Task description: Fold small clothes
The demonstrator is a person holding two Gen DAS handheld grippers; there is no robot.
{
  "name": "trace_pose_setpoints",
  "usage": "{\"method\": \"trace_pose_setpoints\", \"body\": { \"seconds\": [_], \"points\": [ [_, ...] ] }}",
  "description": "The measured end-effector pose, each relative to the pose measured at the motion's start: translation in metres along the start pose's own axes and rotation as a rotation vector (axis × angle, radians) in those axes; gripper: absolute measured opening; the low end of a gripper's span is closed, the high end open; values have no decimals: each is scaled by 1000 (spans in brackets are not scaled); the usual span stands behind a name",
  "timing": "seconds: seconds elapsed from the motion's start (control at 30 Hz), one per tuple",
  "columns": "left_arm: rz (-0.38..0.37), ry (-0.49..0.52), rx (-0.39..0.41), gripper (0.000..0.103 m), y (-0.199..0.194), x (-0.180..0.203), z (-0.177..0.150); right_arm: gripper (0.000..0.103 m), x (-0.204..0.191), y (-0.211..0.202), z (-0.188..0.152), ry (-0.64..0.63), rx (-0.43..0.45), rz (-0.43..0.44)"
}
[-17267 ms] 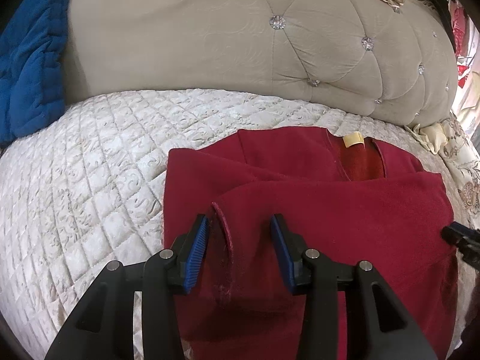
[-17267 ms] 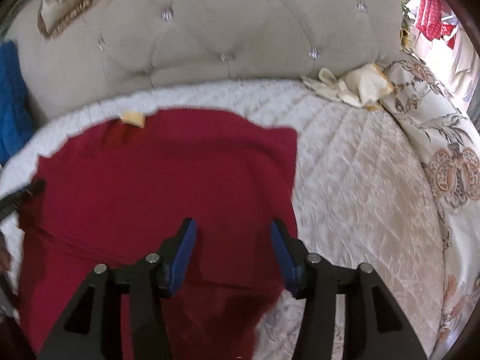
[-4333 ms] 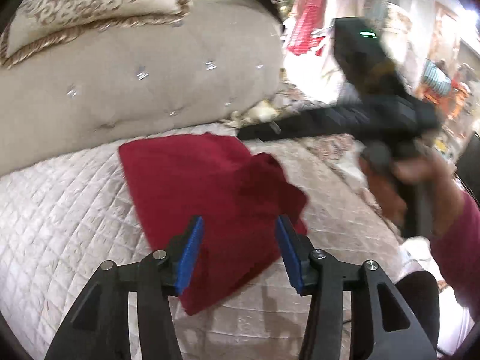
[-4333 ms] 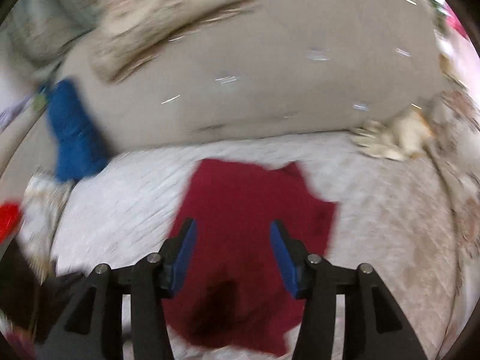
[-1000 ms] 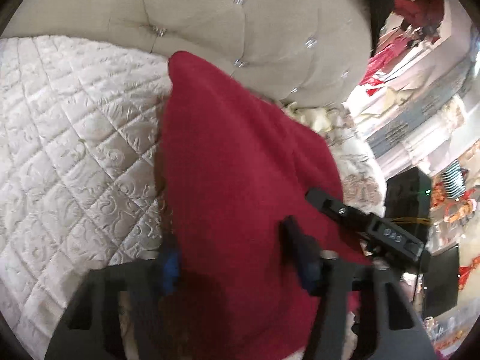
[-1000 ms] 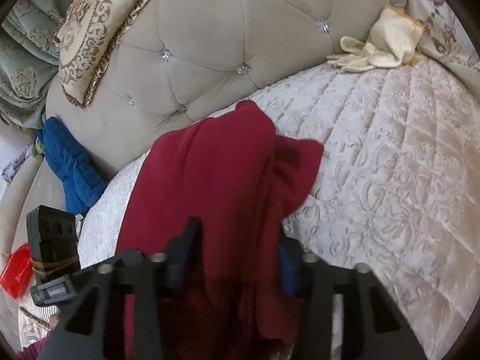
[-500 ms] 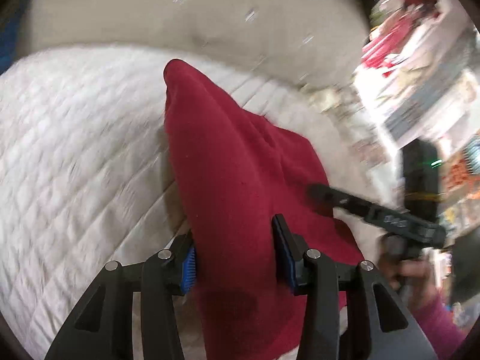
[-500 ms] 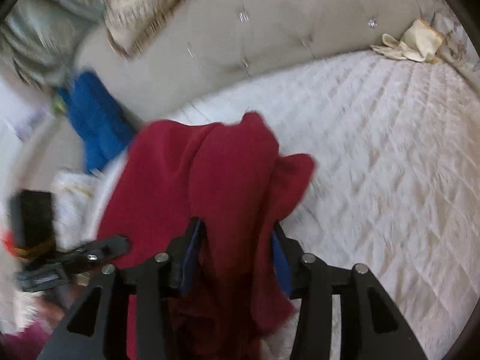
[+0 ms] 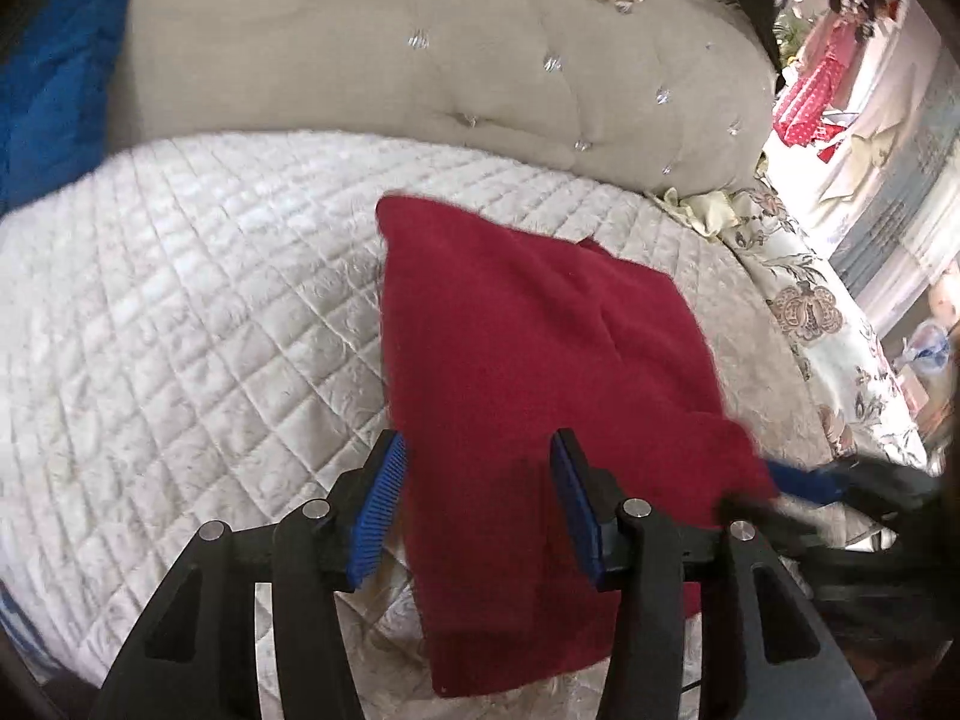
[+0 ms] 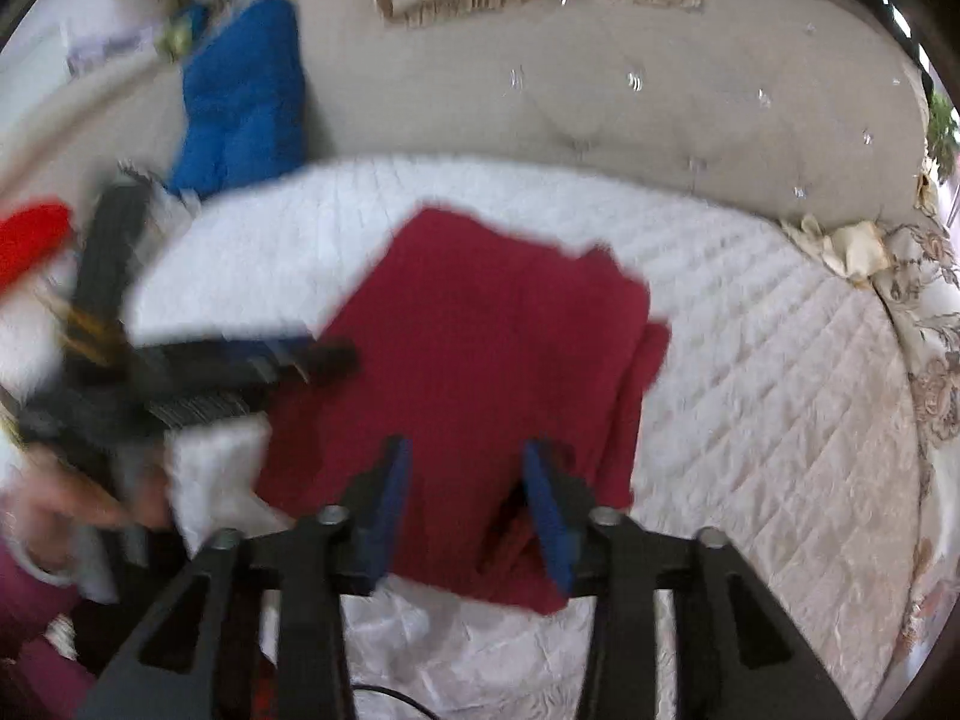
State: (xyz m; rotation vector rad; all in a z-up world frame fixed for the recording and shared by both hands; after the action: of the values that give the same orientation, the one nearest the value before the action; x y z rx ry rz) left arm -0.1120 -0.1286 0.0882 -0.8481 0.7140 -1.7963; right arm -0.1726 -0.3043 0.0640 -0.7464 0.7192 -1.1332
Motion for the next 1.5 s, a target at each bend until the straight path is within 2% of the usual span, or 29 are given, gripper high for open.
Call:
{"method": "trace_pose_setpoints", "body": {
  "seconds": [0.1,0.23,0.4,0.47,0.53,0.63,0.73,0.9,1.1,1.2,1.3,1.43,1.5],
  "points": [
    [30,42,56,28,-14,6,0,32,9,17,-18,43,-24,-26],
    [32,56,101,28,-26,10,0,32,8,7,-22,78,-4,-23],
    [81,91,127,28,-32,16,0,33,7,-12,-19,141,55,20],
    [98,103,136,28,-34,18,0,39,5,-22,-14,148,110,13],
    [109,105,146,28,-34,21,1,49,1,-28,-8,140,141,-19],
    [118,108,159,28,-36,20,1,51,-1,-23,-1,116,136,-67],
    [123,103,153,28,-34,22,1,51,0,-11,0,128,122,-69],
    [127,104,145,28,-31,21,0,57,9,18,-12,168,46,-81],
    [146,111,149,28,-30,19,1,60,14,0,-10,218,105,-62],
    [160,110,155,28,-31,19,1,71,11,-12,-6,218,151,-84],
    [204,122,170,30,-34,20,1,79,8,-21,-2,207,193,-111],
    [231,108,194,35,-39,20,1,83,5,-26,1,195,225,-129],
    [229,91,206,45,-42,17,1,83,5,-27,3,194,233,-141]
  ]
}}
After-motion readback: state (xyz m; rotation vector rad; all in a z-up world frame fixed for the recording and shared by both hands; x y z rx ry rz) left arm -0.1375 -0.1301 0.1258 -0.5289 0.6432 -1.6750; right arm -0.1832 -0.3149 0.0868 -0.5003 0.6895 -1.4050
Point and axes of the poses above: each gripper's, at about its wrist camera, not at the fingertips, and y roughly the way its jaws point, x to its right, z to its top, the point moved 2 cm from there along y, roughly the way its jaws point, and after that the axes turned 2 degrees about z, right-handed, at the moved point
